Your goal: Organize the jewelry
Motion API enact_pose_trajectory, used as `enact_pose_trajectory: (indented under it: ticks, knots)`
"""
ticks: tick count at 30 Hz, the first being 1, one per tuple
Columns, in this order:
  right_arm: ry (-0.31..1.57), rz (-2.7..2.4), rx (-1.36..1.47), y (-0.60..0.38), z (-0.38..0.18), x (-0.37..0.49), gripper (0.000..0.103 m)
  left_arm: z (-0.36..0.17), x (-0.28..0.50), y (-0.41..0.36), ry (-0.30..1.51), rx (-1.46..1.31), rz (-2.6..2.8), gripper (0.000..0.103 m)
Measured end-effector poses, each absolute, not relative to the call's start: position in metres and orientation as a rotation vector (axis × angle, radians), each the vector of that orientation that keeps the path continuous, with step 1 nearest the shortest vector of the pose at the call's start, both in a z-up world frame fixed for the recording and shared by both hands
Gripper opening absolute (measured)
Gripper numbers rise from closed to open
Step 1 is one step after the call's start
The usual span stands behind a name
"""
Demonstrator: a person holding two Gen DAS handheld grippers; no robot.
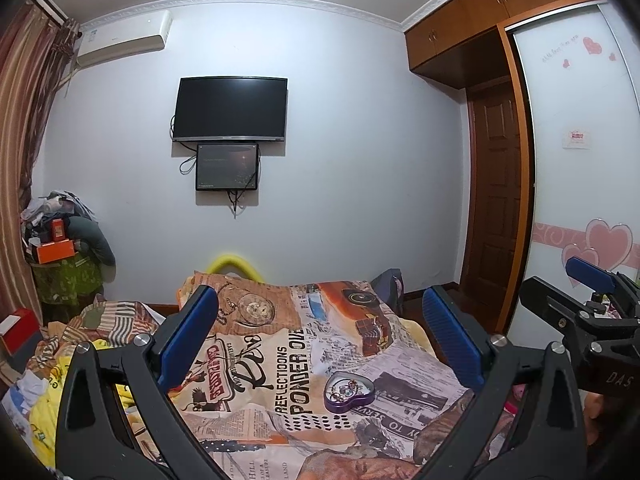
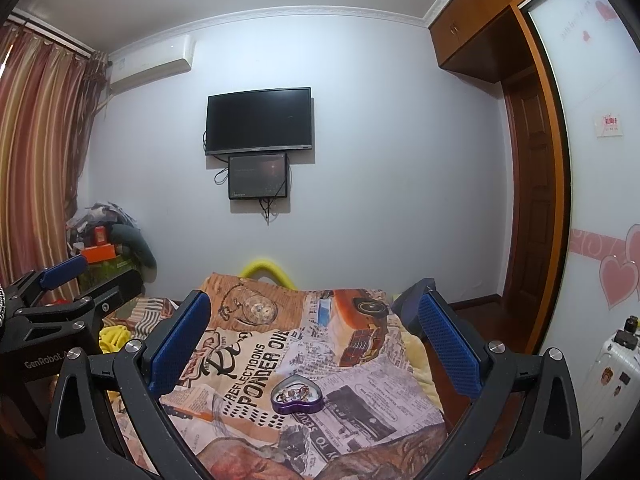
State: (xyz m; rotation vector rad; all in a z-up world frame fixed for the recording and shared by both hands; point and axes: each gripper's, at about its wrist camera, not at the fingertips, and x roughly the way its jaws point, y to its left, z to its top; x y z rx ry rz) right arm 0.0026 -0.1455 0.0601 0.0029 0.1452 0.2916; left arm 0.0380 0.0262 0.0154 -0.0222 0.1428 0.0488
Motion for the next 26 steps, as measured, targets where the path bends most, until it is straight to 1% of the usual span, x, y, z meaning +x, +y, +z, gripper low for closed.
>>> enact_pose_trajectory:
  ticks: [26]
  knots:
    - [0.163,0.285,0.015,-0.144,0.056,0.011,0.103,0.008,0.055,0.029,0.187,-0.025,0.023,0.103]
